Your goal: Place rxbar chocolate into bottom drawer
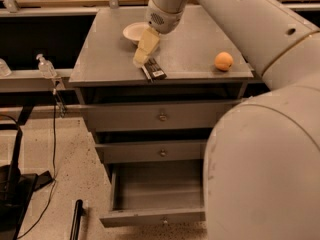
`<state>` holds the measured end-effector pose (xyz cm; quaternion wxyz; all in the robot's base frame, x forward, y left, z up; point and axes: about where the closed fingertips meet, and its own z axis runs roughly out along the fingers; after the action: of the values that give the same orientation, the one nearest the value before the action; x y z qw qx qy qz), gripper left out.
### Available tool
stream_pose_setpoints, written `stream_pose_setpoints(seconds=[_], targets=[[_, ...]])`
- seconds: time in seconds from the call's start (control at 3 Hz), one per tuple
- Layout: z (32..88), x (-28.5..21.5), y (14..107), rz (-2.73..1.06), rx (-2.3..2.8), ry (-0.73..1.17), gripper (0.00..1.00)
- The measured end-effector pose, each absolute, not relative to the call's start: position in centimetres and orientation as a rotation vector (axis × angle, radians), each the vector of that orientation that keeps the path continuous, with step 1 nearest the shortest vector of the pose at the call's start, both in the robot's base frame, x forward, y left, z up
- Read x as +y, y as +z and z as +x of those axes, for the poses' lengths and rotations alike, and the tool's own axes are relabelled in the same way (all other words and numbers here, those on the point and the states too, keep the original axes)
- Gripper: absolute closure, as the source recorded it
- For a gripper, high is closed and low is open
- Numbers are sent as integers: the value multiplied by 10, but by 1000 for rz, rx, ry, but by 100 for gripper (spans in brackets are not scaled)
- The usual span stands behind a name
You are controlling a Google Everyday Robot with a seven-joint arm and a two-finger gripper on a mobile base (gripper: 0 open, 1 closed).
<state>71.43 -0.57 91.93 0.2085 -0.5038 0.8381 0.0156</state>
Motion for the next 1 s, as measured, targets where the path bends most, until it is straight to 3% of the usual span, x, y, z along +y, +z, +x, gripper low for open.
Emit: stream_pose_setpoints(seconds=[0.33,1.0], targets=[[723,2,897,-1240,2493,-15,0],[741,18,842,-838,2642,101,0]])
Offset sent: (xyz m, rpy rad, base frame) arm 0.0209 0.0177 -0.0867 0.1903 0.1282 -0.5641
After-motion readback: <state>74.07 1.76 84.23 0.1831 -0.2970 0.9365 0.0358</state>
